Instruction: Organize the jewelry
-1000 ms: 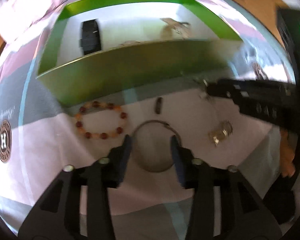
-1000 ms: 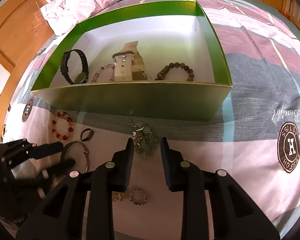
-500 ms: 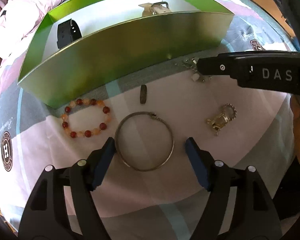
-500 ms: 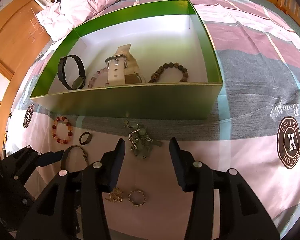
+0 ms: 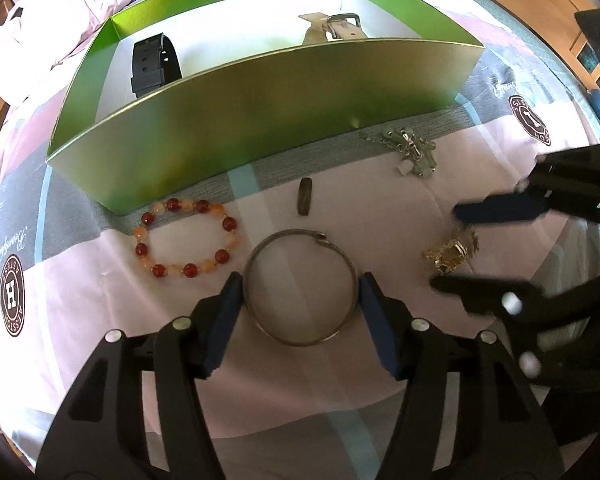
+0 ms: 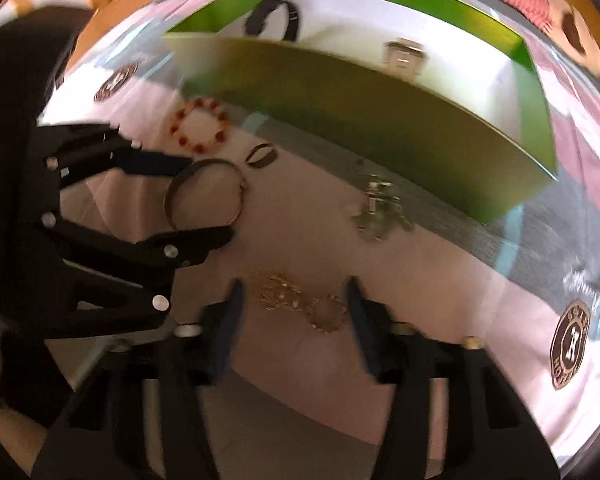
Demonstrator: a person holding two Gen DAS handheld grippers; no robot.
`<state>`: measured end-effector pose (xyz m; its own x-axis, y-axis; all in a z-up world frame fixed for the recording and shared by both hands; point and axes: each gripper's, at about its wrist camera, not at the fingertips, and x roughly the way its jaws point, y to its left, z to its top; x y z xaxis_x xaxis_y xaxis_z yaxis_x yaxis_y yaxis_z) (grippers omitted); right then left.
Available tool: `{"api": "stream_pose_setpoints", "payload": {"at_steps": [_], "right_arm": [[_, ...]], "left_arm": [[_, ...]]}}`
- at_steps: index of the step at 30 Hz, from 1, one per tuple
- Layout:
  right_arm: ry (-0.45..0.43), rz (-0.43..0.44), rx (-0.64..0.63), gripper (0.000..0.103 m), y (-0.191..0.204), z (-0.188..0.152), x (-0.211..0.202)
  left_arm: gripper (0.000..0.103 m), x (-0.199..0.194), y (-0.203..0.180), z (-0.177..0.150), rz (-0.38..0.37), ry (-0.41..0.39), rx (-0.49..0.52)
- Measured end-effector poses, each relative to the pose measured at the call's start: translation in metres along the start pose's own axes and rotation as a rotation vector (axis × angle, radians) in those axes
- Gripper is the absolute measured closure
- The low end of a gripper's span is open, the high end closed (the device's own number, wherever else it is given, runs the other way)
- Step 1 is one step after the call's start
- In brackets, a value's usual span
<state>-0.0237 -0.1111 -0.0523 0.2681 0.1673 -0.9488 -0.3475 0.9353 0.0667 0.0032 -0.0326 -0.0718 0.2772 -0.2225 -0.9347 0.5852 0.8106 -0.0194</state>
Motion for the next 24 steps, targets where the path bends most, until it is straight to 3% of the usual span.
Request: {"api": "stream_pose_setpoints", "payload": {"at_steps": [1,3,6,14,20,24], "right_arm": [[-0.003,-0.013,-0.009,0.076,0.002,-0.001,0.002],[-0.009,-0.017,0.003,0.081,0.0,0.0,0.001],[-0.044,-0.023,0.051,0.081,-0.008,0.001,-0.005],[-0.13,-0.04,0.329,0.081,-0.064,-0.004,-0.023],[-0.124,-0.043,0.326,0.081,-0.064,-0.005,-0.025],[-0.077,-0.059,0.286,0.081,-0.058,-0.001,-0.012]], "left_arm": [[0.042,0.0,-0.001,0.0,0.001,0.0,0.001],[0.042,0.0,-0.001,0.0,0.001,0.0,0.001],[0.042,0.001,-0.003,0.0,0.001,-0.002,0.0],[0.043,-0.006,0.003,0.003,-0.027,-0.02,-0.029],[0.043,-0.025,0.006,0.005,-0.068,-0.08,-0.04],[0.043,-0.023,0.003,0.005,-0.059,-0.07,-0.032]]}}
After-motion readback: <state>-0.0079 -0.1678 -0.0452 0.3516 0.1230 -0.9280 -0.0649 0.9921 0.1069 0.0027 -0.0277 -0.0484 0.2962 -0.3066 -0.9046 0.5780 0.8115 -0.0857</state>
